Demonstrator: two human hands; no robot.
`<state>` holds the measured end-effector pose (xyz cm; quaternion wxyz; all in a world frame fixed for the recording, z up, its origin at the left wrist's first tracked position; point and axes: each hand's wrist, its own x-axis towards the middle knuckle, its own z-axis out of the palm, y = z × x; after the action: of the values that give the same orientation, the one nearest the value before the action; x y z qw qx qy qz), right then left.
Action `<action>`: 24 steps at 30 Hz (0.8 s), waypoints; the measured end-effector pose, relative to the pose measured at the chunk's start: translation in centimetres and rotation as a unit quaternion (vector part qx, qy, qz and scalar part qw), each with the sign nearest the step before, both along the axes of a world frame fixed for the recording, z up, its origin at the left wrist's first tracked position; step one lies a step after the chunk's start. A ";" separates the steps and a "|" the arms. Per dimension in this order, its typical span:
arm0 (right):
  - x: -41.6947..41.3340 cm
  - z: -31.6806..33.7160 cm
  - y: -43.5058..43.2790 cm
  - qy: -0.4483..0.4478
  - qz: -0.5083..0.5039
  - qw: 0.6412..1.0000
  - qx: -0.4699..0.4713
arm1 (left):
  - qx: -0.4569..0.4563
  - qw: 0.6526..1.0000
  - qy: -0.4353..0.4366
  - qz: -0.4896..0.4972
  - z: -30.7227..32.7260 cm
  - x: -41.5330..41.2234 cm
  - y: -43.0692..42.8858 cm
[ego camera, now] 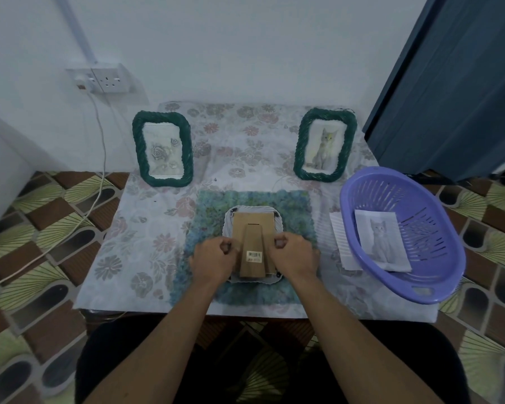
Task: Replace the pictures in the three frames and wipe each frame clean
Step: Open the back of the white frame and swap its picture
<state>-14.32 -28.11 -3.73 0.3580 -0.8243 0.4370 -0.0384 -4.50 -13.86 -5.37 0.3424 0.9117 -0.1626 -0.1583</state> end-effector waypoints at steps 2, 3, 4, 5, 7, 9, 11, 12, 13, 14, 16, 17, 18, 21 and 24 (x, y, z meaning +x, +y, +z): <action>0.3 -0.5 0.2 -0.032 0.005 0.999 -0.028 | -0.015 1.000 0.002 -0.001 0.0 0.2 0.0; 0.4 -0.7 0.2 -0.041 0.015 0.998 -0.049 | -0.021 1.000 0.004 -0.001 0.0 0.3 0.0; 0.6 -0.9 0.3 -0.047 0.029 0.996 -0.066 | -0.021 1.000 0.006 0.000 -0.1 0.5 0.0; 0.8 -1.1 0.3 -0.052 0.047 0.995 -0.076 | -0.021 1.000 0.002 0.001 -0.2 0.7 0.0; 1.1 -1.4 0.2 -0.044 0.094 0.991 -0.087 | -0.025 1.000 -0.013 0.001 -0.1 1.2 -0.3; 1.4 -1.8 0.1 -0.025 0.141 0.983 -0.113 | -0.037 0.999 -0.022 -0.001 0.1 1.7 -0.7; 1.5 -2.3 0.1 -0.017 0.182 0.973 -0.138 | -0.046 0.998 -0.030 -0.010 0.4 2.4 -1.2; 1.6 -2.6 0.1 -0.011 0.201 0.969 -0.145 | -0.046 0.998 -0.035 -0.016 0.5 2.8 -1.5; 1.6 -2.8 0.1 -0.003 0.218 0.964 -0.150 | -0.045 0.998 -0.042 -0.020 0.6 3.2 -1.7; 1.5 -3.1 0.1 0.007 0.231 0.961 -0.151 | -0.046 0.998 -0.044 -0.020 0.7 3.6 -2.0; 1.5 -3.5 0.3 0.023 0.244 0.958 -0.151 | -0.052 0.998 -0.041 -0.013 0.8 4.4 -2.5; 1.5 -3.5 0.3 0.032 0.246 0.957 -0.152 | -0.054 0.998 -0.038 -0.012 0.8 4.8 -2.8; 1.5 -3.6 0.4 0.038 0.247 0.956 -0.156 | -0.053 0.998 -0.035 -0.015 0.7 5.3 -3.1; 1.5 -3.9 0.4 0.044 0.248 0.953 -0.171 | -0.040 0.998 -0.024 -0.031 0.5 6.5 -3.8; 1.6 -4.1 0.2 0.053 0.261 0.946 -0.185 | -0.034 0.999 -0.014 -0.035 0.0 7.3 -4.3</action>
<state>-12.73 -27.87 -7.88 0.1731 -0.9620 0.2100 0.0204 2.79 -18.15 -5.39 0.3648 0.8955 -0.2047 -0.1522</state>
